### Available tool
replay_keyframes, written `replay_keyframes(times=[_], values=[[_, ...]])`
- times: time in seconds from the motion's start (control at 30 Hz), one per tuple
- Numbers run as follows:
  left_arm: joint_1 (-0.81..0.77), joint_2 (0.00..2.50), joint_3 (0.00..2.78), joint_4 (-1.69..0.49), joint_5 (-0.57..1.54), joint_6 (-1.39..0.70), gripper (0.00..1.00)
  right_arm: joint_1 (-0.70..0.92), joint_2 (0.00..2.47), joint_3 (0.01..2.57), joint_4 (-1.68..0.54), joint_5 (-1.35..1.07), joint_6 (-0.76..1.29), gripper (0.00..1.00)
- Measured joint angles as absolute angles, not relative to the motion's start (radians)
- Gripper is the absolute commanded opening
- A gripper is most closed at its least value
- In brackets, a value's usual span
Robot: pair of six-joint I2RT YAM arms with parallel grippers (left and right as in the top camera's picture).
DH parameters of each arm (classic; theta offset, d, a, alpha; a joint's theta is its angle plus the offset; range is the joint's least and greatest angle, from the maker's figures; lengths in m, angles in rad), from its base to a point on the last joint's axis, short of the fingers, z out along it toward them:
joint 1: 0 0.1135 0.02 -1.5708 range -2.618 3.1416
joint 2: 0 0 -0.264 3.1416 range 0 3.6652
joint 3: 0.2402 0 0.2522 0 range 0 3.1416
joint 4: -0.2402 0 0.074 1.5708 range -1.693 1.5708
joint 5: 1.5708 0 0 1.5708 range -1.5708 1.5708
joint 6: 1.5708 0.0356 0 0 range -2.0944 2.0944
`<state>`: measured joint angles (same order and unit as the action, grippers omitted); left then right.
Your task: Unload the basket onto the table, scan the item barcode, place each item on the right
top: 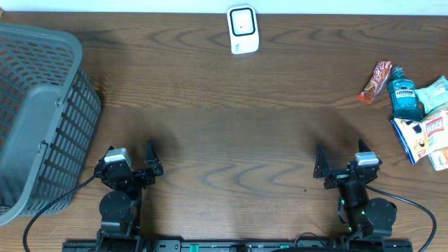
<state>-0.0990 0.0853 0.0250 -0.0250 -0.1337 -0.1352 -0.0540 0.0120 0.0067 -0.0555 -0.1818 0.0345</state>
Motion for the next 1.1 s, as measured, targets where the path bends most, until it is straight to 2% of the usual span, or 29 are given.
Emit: replay_keyframes(times=[0.73,1.1], values=[[-0.078,0.069,0.025,-0.026,-0.134,-0.134,0.98,-0.054,0.012,0.007,-0.056,-0.181,0.038,0.99],[-0.073,0.013,0.025,-0.028,-0.125,-0.065,0.98,-0.054,0.012,0.007,-0.056,-0.181,0.038,0.99]])
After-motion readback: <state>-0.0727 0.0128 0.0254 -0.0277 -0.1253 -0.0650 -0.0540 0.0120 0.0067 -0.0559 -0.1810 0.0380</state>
